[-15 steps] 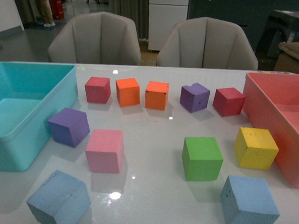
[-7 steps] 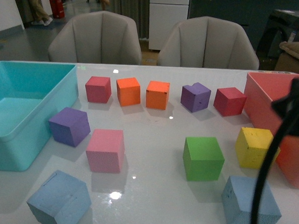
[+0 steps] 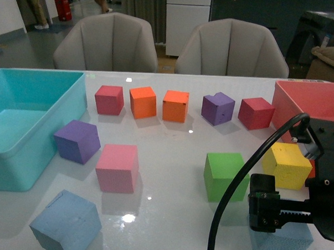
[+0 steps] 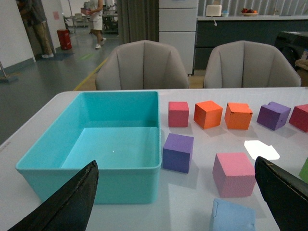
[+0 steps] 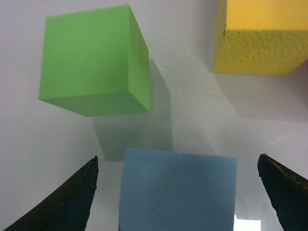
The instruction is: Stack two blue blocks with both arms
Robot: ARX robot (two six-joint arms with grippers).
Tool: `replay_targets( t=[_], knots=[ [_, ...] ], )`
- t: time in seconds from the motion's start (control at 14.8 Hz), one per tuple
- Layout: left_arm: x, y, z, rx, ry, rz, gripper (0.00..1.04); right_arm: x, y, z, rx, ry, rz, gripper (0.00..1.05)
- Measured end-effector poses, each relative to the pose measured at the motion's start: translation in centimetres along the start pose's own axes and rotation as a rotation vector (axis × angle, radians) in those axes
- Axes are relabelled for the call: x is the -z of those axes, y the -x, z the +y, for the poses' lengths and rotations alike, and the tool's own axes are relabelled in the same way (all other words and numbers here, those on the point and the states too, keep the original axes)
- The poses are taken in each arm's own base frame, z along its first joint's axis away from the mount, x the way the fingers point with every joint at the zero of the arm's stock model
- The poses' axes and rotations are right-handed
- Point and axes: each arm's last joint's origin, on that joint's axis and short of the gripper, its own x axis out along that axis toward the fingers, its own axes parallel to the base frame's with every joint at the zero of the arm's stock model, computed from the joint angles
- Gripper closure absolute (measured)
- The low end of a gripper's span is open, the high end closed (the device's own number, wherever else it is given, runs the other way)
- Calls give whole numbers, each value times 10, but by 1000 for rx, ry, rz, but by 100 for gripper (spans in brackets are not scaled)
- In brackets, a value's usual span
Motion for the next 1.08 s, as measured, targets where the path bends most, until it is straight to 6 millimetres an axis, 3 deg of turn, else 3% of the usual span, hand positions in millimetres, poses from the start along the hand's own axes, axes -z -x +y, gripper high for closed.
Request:
replay_targets(
  t=[0.54, 0.61, 0.74, 0.81, 0.95, 1.08],
  knots=[
    [0, 0, 0, 0, 0, 0, 7, 19, -17, 8, 28, 36, 46, 6],
    [0, 0, 0, 0, 0, 0, 7, 24, -16, 7, 33, 39, 51, 11],
    [0, 0, 0, 0, 0, 0, 7, 32, -13, 4, 42, 40, 68, 38],
    [0, 0, 0, 0, 0, 0, 7, 31, -9, 4, 42, 39, 67, 46],
    [0, 0, 0, 0, 0, 0, 7, 21, 6, 4, 32, 31, 33, 54],
    [0, 0, 0, 0, 0, 0, 7, -5, 31, 10, -3, 20, -43, 57]
  ],
)
